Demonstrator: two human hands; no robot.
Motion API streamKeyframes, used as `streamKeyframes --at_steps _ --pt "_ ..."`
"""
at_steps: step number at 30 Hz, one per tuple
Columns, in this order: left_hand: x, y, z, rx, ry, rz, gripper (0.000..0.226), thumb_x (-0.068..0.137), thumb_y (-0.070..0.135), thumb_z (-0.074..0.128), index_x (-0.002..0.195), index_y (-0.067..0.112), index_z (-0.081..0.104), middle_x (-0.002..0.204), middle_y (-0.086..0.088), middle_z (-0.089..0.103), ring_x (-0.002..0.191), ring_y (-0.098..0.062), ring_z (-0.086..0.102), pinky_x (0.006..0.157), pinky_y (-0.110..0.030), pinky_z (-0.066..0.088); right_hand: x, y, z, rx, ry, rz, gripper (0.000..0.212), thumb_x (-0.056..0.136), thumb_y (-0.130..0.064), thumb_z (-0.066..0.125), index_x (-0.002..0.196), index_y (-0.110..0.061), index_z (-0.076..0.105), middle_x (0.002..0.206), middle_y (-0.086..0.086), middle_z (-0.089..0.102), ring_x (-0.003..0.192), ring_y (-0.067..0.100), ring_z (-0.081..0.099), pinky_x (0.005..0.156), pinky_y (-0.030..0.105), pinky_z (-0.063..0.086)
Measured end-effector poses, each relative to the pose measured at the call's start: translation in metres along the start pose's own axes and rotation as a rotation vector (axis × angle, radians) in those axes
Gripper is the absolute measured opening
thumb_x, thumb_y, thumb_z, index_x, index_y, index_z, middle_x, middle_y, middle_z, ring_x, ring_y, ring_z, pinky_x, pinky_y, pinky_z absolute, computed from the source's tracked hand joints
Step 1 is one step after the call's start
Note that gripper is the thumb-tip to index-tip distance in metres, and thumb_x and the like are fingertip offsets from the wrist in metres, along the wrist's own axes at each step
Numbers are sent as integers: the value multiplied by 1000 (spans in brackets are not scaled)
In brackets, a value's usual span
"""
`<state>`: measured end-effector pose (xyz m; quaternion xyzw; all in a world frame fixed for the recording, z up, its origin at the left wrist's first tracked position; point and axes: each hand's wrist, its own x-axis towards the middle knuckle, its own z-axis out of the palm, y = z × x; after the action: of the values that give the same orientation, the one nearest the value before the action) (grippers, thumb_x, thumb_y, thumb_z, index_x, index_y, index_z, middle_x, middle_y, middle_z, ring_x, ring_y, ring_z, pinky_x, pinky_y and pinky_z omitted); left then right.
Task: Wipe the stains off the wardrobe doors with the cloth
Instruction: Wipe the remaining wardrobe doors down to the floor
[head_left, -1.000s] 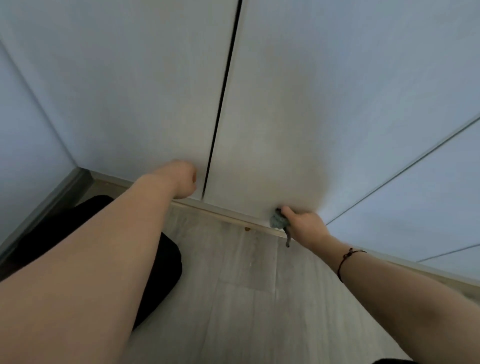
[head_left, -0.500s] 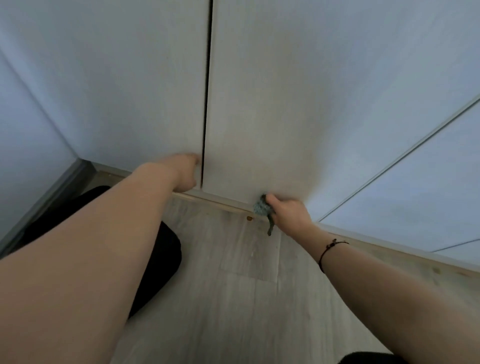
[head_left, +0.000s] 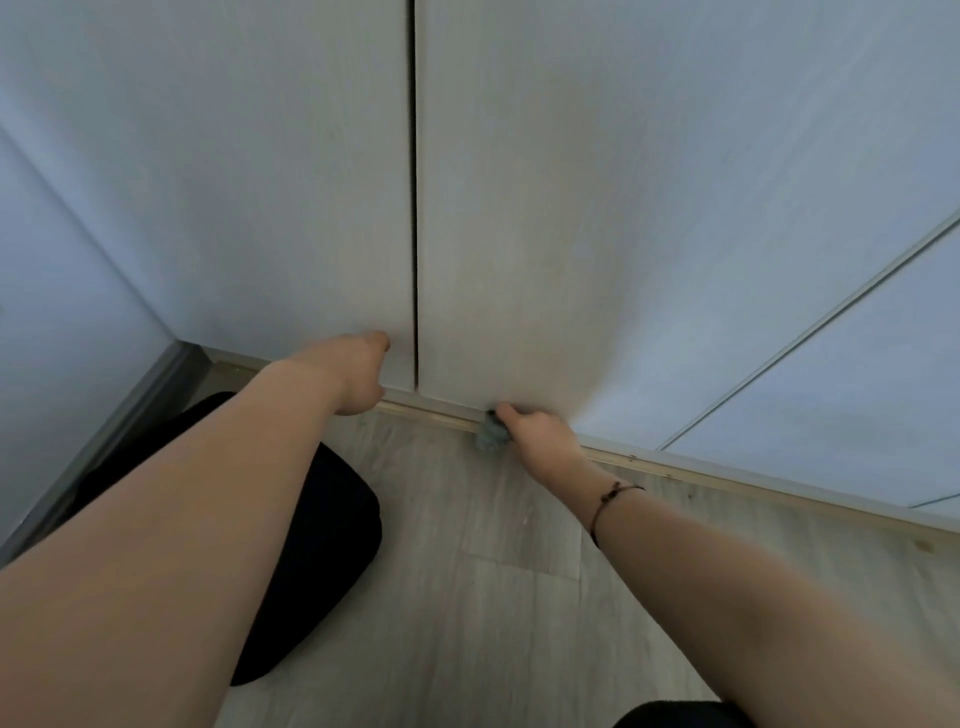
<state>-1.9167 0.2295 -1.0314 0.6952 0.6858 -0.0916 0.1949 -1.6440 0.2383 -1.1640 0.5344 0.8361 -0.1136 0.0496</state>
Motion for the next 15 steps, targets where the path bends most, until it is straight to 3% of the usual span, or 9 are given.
streamKeyframes --at_steps 7,12,15 --pt "15 7 5 72 -9 19 46 95 17 56 140 13 47 137 -14 56 126 -30 53 101 -35 44 64 -106 -19 -26 -2 -117 50 96 -6 49 143 -17 39 111 19 69 97 40 68 67 40 46" --pt "20 18 11 88 -132 37 40 95 16 55 135 16 55 142 -10 52 129 -27 51 103 -30 41 -9 -2 -2 -59 -84 56 59 93 -4 56 146 -22 37 115 13 69 92 36 68 71 41 54" --pt "32 37 8 41 -148 102 37 94 21 58 130 17 59 139 -7 56 126 -25 53 102 -28 41 -70 72 1 -79 -75 268 63 91 -4 57 147 -26 36 104 9 71 79 31 69 69 39 58"
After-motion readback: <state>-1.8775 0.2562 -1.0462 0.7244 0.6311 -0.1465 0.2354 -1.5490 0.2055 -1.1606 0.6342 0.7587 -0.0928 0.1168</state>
